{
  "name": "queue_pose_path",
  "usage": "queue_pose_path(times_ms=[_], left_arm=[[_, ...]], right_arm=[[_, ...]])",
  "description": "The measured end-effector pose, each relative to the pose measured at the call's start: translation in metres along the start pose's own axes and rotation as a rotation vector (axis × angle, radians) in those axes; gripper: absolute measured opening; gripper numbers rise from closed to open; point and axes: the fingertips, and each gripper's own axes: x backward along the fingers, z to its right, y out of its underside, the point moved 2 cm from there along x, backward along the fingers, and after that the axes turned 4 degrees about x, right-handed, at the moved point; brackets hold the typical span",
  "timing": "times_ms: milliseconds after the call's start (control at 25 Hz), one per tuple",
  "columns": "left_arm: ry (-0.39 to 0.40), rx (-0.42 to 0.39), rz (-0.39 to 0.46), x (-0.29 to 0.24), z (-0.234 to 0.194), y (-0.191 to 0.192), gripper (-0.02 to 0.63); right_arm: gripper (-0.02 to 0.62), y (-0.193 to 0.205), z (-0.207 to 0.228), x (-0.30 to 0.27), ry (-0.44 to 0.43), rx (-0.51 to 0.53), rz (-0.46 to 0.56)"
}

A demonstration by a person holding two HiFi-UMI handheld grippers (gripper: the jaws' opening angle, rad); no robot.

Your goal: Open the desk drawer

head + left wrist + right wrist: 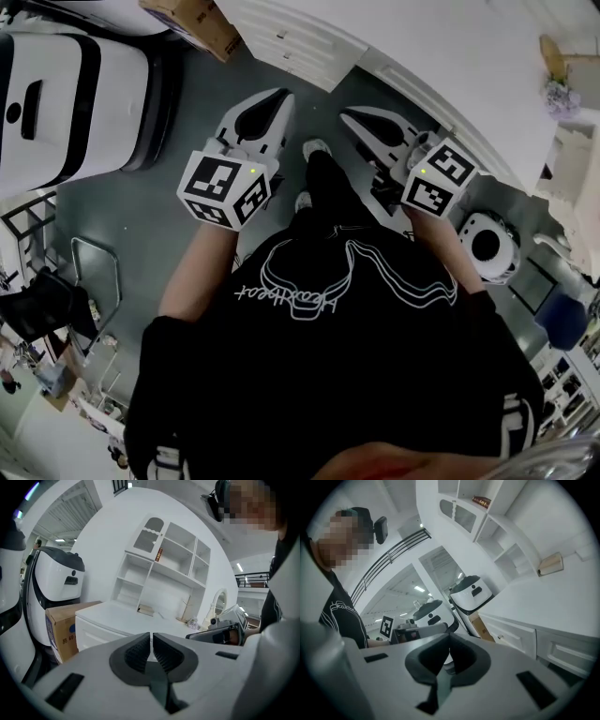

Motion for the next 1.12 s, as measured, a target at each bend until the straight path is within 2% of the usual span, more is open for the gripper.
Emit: queue_pose_path(times_ms=[280, 480, 800, 1120], left_arm=[[-0.055, 0.0, -0.019, -0.05, -0.048, 0.006, 0.008], [-0.068, -0.019, -0.049, -0.083, -0.082, 0.019, 0.009], [-0.092, -0.006, -0.097, -0.123, -0.132, 0.057, 0.092], [-0.127, -0.069, -0.19, -0.156, -0.168, 0.1, 0.162]], right_arm=[[0.006, 0.013, 0.05, -0.038, -0.024, -0.04, -0.072], [0.006, 0.024, 0.067, -0.062, -0.08, -0.047, -0.112], [0.006, 0.055, 0.091, -0.078, -0.1, -0.098, -0.181], [0.006, 0.084, 0.105, -0.088, -0.119, -0.136, -0.233]])
